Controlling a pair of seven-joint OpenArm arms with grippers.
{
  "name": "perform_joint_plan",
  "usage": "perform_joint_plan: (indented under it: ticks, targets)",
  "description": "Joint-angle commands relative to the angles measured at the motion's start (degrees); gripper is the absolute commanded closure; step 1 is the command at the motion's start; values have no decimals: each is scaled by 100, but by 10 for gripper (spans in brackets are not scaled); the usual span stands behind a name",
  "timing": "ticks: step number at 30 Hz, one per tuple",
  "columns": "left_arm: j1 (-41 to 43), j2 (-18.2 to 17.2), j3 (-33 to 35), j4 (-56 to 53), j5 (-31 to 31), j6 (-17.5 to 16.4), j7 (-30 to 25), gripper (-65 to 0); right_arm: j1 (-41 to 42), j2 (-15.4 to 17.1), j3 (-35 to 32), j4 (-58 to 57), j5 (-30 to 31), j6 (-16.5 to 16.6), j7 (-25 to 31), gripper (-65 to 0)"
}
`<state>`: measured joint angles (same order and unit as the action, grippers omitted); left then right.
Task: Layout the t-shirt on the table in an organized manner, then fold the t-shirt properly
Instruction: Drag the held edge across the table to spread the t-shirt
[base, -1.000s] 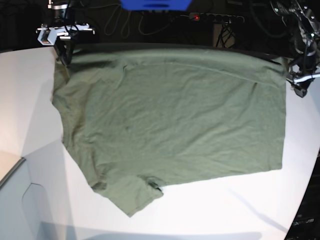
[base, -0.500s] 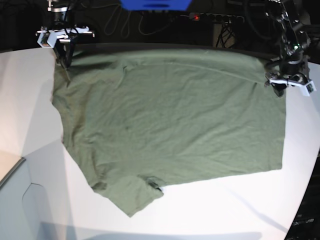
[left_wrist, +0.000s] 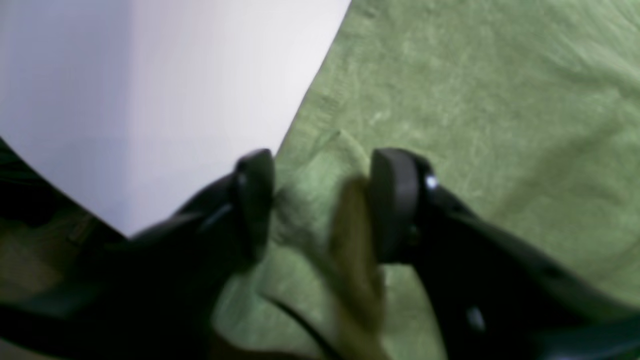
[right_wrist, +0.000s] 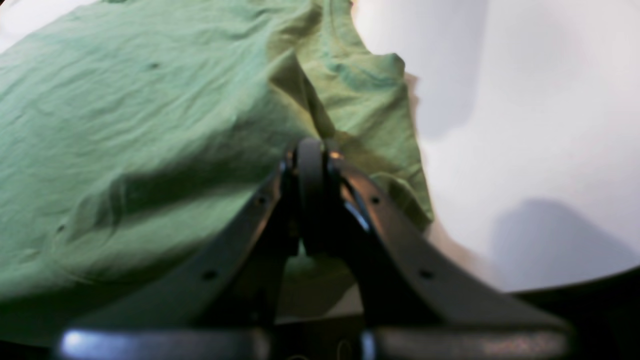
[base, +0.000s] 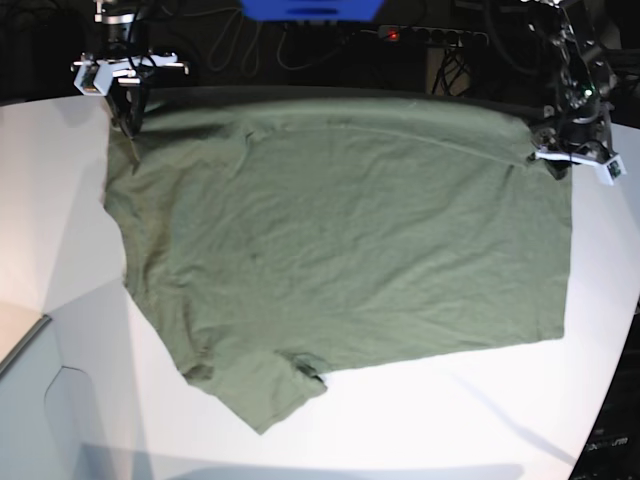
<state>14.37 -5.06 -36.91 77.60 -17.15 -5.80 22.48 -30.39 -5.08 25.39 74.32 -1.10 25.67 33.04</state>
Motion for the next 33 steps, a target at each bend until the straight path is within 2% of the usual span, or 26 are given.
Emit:
perform_joint_plan:
  ticks: [1,5,11,20,25,28,33]
  targets:
    - [-35,-70,-6,77,-30,-13,-134,-184,-42,20,33,88,80,22,173,0]
    - [-35,-61,-6,77,-39,-13,-134,0,-42,20,33,88,80,22,173,0]
    - [71,-8,-50,437,-162,-22,-142,-2,-42,20,33,88,80,22,173,0]
    - [1468,326,-244,2196,-1208,-22,-195,-2,-33,3,6,88,80,22,173,0]
    - [1820,730,-964,2205,-1639,-22,-195,-2,-33,11,15,88,80,22,191,0]
    - [1802,809,-1246,1967,-1727,-22,-178,-2,-33,11,33,88,80,22,208,0]
    - [1618,783,-1290,1343,-1727,-22,-186,-2,-77,-6,33,88,106,22,226,0]
